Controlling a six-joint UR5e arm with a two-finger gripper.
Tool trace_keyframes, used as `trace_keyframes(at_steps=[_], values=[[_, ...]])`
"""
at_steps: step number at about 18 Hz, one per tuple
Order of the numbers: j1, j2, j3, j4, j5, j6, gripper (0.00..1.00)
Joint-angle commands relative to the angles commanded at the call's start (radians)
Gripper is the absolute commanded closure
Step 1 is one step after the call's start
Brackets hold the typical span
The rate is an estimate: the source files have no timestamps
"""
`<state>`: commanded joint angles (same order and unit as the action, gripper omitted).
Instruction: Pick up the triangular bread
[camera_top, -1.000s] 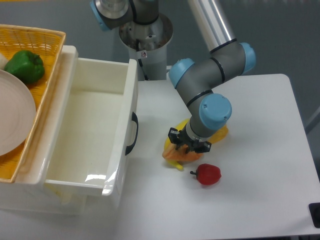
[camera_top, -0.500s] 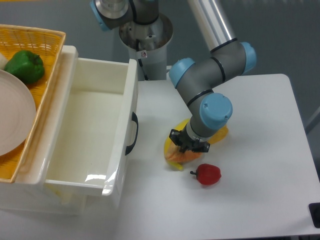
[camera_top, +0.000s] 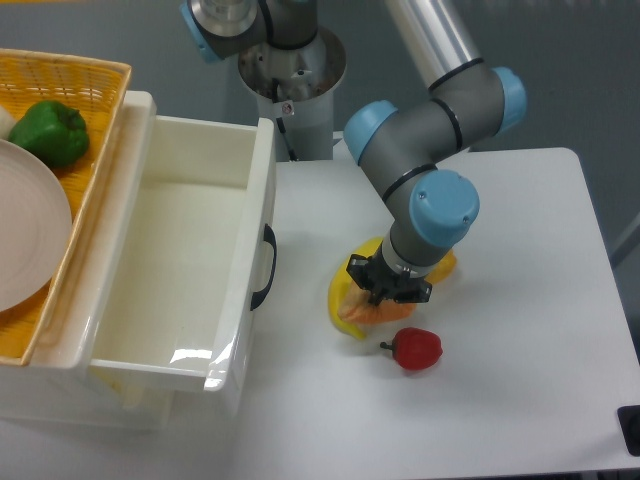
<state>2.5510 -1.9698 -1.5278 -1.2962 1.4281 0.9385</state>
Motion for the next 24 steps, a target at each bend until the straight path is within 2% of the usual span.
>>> trace_keyframes(at_steps=[5, 10, 14, 20, 24], values=[[0.031, 0.066, 0.002, 0.000, 0.008, 0.195, 1.00], [0.028, 0.103, -0.008, -0.005, 0.008, 0.259, 1.00], [0.026, 0.143, -0.008, -0.063, 0.008, 0.354, 1.00], [0.017, 0.161, -0.009, -0.103, 0.043, 0.367, 1.00], [0.018, 0.166, -0.011, -0.106, 0.043, 0.370, 1.00]])
